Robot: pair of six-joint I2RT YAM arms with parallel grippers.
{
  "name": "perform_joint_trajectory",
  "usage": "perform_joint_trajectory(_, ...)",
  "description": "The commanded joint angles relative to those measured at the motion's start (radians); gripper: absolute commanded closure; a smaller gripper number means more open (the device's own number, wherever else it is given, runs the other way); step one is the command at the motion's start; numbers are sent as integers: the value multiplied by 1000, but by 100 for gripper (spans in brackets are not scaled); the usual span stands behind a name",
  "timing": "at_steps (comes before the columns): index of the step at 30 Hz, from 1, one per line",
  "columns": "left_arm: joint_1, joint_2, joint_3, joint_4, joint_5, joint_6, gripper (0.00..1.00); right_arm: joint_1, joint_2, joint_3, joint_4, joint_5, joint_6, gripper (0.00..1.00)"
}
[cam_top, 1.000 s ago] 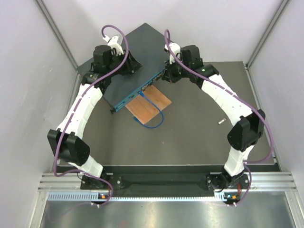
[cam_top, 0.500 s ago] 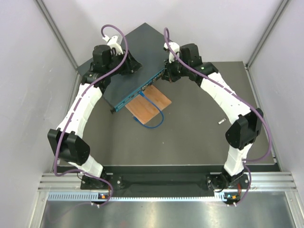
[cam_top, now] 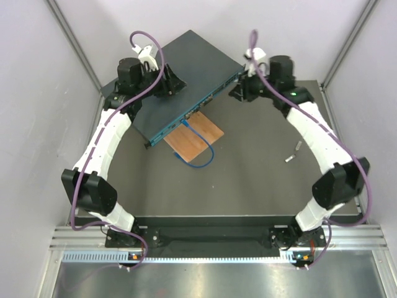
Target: Insert the plug into the switch port
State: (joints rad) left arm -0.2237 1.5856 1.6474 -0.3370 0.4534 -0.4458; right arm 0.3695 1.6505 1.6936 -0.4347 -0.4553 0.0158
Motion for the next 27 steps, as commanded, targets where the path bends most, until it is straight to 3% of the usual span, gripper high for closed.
perform_joint_trajectory(1,9,-50,18,52,48,25,33,-78,-126,-26,44,-104,-65,59)
perform_joint_trajectory(6,6,-35,74,-22,180,139,15,-248,-233,-112,-152,-184,-213,23)
perform_joint_trajectory(9,-12,-13,115,-129,223,240,11,-357,-247,-118,-373,-195,-446,15)
perform_joint_trajectory(12,-55,-12,129,-218,237,384,11,-454,-236,-126,-584,-158,-674,16)
perform_joint_trajectory(16,-88,-15,115,-263,301,513,12,-511,-218,-213,-714,-45,-962,19)
perform_joint_trajectory(21,-104,16,146,-300,442,538,11,-552,-115,-334,-710,32,-1259,25)
perform_joint_trajectory(27,-181,-32,92,-310,361,665,10,-560,0,-431,-561,112,-1480,30)
